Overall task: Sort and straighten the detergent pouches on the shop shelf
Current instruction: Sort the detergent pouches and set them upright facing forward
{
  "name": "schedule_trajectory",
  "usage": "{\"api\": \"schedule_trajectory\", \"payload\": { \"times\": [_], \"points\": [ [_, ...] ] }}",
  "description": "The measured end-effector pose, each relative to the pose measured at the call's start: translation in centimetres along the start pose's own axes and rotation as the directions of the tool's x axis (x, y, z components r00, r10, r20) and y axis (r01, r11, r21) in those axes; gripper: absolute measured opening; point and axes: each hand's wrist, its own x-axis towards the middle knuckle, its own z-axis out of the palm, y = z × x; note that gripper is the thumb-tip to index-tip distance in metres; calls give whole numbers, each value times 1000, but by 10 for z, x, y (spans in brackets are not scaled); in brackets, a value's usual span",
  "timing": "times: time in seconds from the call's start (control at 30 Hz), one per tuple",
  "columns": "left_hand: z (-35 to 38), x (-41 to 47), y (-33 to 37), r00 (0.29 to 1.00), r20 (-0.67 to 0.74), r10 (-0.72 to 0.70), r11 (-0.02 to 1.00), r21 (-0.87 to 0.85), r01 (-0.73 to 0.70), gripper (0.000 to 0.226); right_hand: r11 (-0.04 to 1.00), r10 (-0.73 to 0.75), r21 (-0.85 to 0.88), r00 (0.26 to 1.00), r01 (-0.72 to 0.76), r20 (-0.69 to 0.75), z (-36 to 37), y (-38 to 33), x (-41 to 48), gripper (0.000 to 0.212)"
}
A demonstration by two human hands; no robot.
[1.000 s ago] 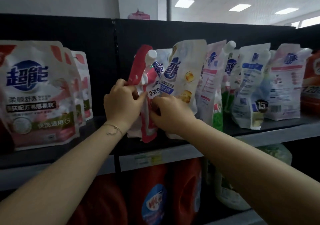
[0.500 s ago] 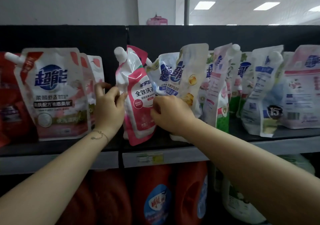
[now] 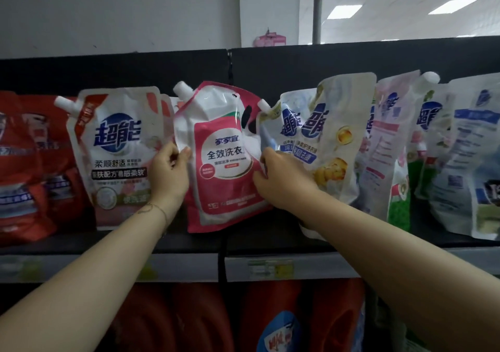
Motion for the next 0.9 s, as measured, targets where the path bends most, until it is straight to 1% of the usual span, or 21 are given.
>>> {"api": "schedule_trajectory", "payload": {
  "times": [0.1, 0.17, 0.23, 0.3, 0.33, 0.37, 0.4, 0.43, 0.47, 0.5, 0.53, 0.57, 0.6, 0.63, 0.7, 0.77, 0.8, 0.87, 0.9],
  "points": [
    [-10, 9, -20, 998, 18, -58, 997, -51, 59, 39, 995, 58, 77, 998, -59, 6, 12, 0, 12, 25],
    [-13, 13, -27, 997, 35, -74, 995, -63, 77, 34, 981, 118, 158, 993, -116, -3, 22, 0, 21, 37],
    [-14, 13, -29, 997, 45, -64, 995, -69, 67, 34, 952, 167, 258, 986, -167, 21, 33, -1, 31, 57],
    [-14, 12, -29, 999, 42, -33, 998, -54, 35, 34, 903, 186, 388, 982, -185, 35, 44, -2, 40, 80],
    [-14, 11, -29, 999, 32, -17, 999, -41, 18, 34, 877, 200, 437, 979, -198, 42, 50, 0, 45, 85],
    [-14, 9, -28, 1000, 23, -4, 1000, -27, 4, 34, 851, 223, 478, 974, -220, 52, 50, -3, 48, 83],
    [-14, 8, -27, 1000, 16, 3, 1000, -12, -2, 34, 817, 239, 522, 968, -244, 78, 51, -4, 50, 75],
    [-13, 5, -26, 1000, 12, 0, 1000, -6, 0, 33, 779, 246, 568, 963, -264, 109, 52, -6, 52, 66],
    [-13, 2, -25, 1000, 13, -23, 1000, -18, 23, 32, 742, 247, 608, 958, -284, 146, 51, -8, 53, 65],
    [-11, -2, -24, 998, 21, -63, 997, -47, 64, 29, 712, 253, 631, 951, -307, 177, 53, -9, 54, 72],
    [-10, -5, -23, 993, 36, -117, 990, -81, 119, 27, 693, 254, 651, 950, -309, 180, 58, -9, 56, 86],
    [-8, -9, -22, 985, 50, -163, 980, -104, 167, 25, 682, 256, 665, 952, -303, 170, 65, -5, 59, 95],
    [-7, -12, -21, 982, 50, -184, 976, -111, 189, 24, 668, 260, 685, 954, -290, 151, 72, -1, 62, 97],
    [-5, -15, -20, 983, 40, -182, 976, -112, 185, 22, 657, 271, 698, 953, -285, 134, 80, 3, 65, 93],
    [-3, -18, -14, 987, -8, -161, 980, -120, 159, 18, 647, 310, 706, 945, -287, 99, 76, -5, 58, 79],
    [-1, -21, -7, 983, -94, -156, 981, -135, 143, 31, 620, 353, 744, 935, -249, 19, 72, -13, 51, 56],
    [1, -22, -4, 977, -135, -163, 979, -146, 144, 33, 594, 381, 775, 924, -215, -36, 72, -15, 47, 46],
    [4, -25, 2, 963, -199, -182, 974, -170, 149, 32, 573, 441, 804, 887, -161, -137, 71, -21, 40, 42],
    [6, -25, 6, 958, -222, -184, 973, -181, 145, 32, 571, 481, 804, 861, -165, -165, 68, -25, 36, 41]
  ]
}}
